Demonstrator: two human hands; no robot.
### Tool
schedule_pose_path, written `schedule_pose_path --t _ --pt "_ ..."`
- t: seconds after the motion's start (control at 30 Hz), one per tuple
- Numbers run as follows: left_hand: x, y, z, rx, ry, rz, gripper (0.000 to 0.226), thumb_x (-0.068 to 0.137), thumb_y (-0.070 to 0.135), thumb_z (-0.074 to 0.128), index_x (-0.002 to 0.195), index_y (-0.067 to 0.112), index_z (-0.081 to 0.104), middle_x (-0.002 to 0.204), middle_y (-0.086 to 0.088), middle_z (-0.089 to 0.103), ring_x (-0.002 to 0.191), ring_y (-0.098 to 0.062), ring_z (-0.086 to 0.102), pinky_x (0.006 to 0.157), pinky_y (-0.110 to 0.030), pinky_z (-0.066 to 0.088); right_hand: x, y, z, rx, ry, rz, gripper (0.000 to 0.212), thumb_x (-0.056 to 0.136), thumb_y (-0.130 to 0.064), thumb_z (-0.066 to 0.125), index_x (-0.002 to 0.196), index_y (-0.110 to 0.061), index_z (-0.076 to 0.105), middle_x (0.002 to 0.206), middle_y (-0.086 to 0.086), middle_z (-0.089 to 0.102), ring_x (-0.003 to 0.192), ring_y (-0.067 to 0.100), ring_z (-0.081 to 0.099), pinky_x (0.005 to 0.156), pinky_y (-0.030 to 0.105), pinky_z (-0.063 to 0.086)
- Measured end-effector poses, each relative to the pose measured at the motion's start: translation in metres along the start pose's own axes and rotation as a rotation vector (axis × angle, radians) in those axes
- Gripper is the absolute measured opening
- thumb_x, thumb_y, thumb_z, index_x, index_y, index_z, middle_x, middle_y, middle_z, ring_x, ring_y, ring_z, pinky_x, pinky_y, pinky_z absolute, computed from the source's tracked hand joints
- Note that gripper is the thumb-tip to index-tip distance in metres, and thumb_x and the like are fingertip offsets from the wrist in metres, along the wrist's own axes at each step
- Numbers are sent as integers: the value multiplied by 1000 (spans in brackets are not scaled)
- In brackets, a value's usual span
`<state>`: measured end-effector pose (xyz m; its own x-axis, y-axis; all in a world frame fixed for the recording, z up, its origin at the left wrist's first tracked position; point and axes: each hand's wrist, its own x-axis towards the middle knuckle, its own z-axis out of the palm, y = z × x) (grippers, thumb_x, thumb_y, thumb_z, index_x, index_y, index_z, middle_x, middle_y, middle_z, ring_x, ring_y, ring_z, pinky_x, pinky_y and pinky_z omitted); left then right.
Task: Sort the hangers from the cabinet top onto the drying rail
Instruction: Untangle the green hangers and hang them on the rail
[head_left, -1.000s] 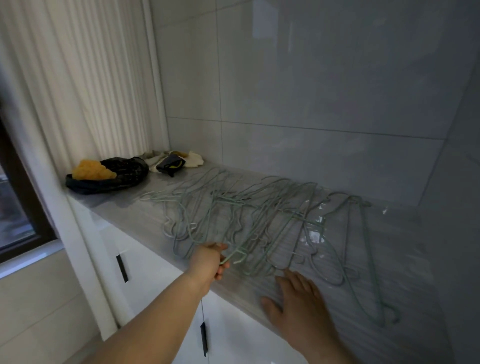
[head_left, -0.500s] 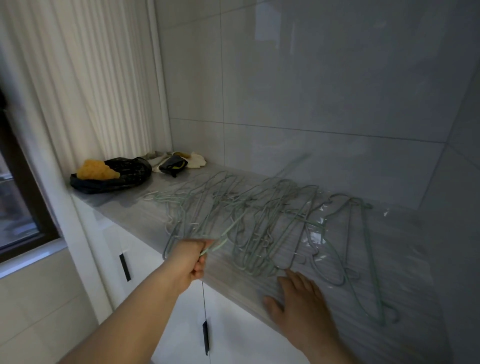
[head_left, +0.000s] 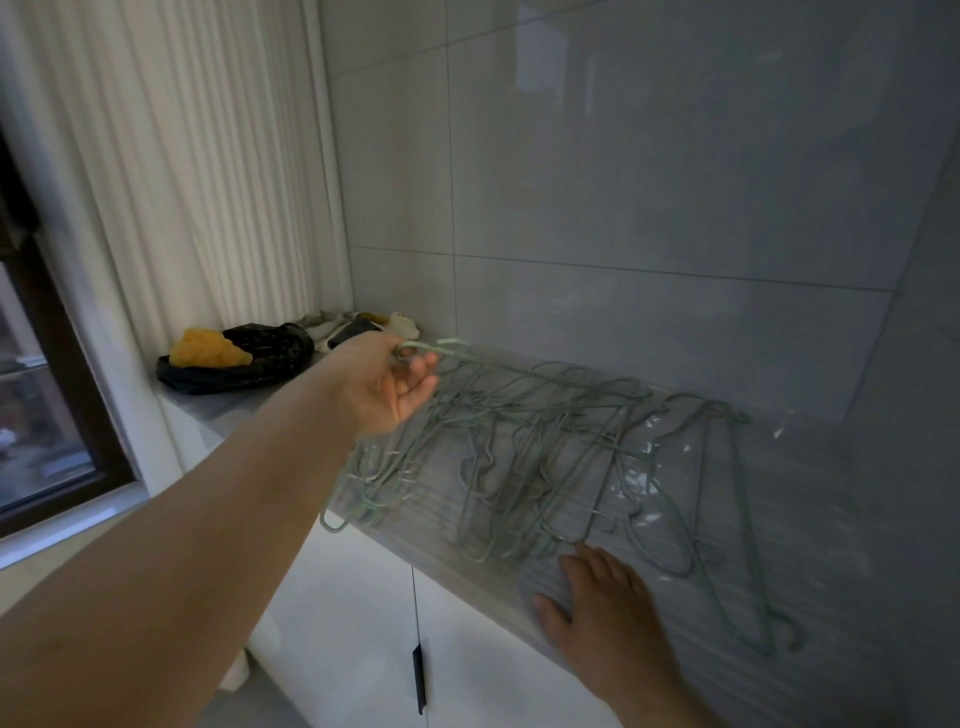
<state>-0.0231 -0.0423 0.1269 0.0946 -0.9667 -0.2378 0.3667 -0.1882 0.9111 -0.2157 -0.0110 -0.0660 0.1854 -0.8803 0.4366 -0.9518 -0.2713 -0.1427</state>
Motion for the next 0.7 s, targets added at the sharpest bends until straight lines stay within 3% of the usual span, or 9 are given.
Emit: schedule_pose_path --t 0.17,0.27,0.37,0.43,0.47,0.53,0.6,0.63,0.7 --pt "-5 -2 0 8 -6 9 24 96 16 34 81 2 47 34 -1 55 24 -2 46 30 -14 42 1 1 2 -15 19 26 62 20 -46 89 66 -8 73 70 4 73 63 15 71 52 28 57" --pt "-6 -13 -12 100 4 -23 28 94 16 35 77 2 53 36 0 57 26 -3 49 32 -15 45 6 -2 -3 81 1 63 61 38 -37 89 88 -5 72 91 8 72 81 20 71 69 29 57" --pt "-7 -26 -23 140 -7 -62 30 94 15 35 76 1 55 36 -1 57 27 -3 49 32 -14 45 12 -11 -1 122 68 -7 57 28 -34 92 74 -8 72 76 6 72 66 20 71 55 23 55" --pt "-9 -35 -31 125 -19 -92 31 94 13 35 76 -2 55 36 -3 57 27 -4 49 30 -15 44 16 -22 -1 210 -11 -94 59 51 -40 85 99 -10 69 104 10 68 96 19 66 81 19 51" --pt "-9 -39 -34 119 -27 -108 32 94 12 35 75 -3 56 36 -4 57 26 -5 48 30 -15 44 20 -28 0 266 -59 -158 61 69 -44 73 119 -13 58 126 9 56 119 16 51 98 17 38" --pt "-11 -50 -40 116 -29 -142 32 92 10 37 70 -4 55 35 -4 54 26 -5 47 28 -14 42 25 -39 9 328 -108 -257 63 84 -50 52 138 -21 36 145 -5 33 134 7 26 109 17 15" --pt "-11 -60 -46 122 -8 -169 31 91 8 39 65 -2 54 34 -4 51 25 -6 46 27 -14 41 32 -50 12 260 -185 -311 67 83 -53 51 138 -21 34 144 -5 35 133 9 27 111 21 13" --pt "-10 -65 -48 123 1 -179 30 91 8 40 65 -1 53 34 -4 52 25 -6 46 27 -13 40 36 -55 13 179 -147 -351 67 78 -54 58 133 -18 44 136 0 47 127 10 38 109 21 20" --pt "-6 -73 -51 120 8 -208 29 92 11 42 67 2 55 38 -4 56 24 -6 45 27 -13 39 41 -63 10 62 -11 -398 60 55 -56 77 99 -17 69 94 0 71 93 7 63 90 16 44"
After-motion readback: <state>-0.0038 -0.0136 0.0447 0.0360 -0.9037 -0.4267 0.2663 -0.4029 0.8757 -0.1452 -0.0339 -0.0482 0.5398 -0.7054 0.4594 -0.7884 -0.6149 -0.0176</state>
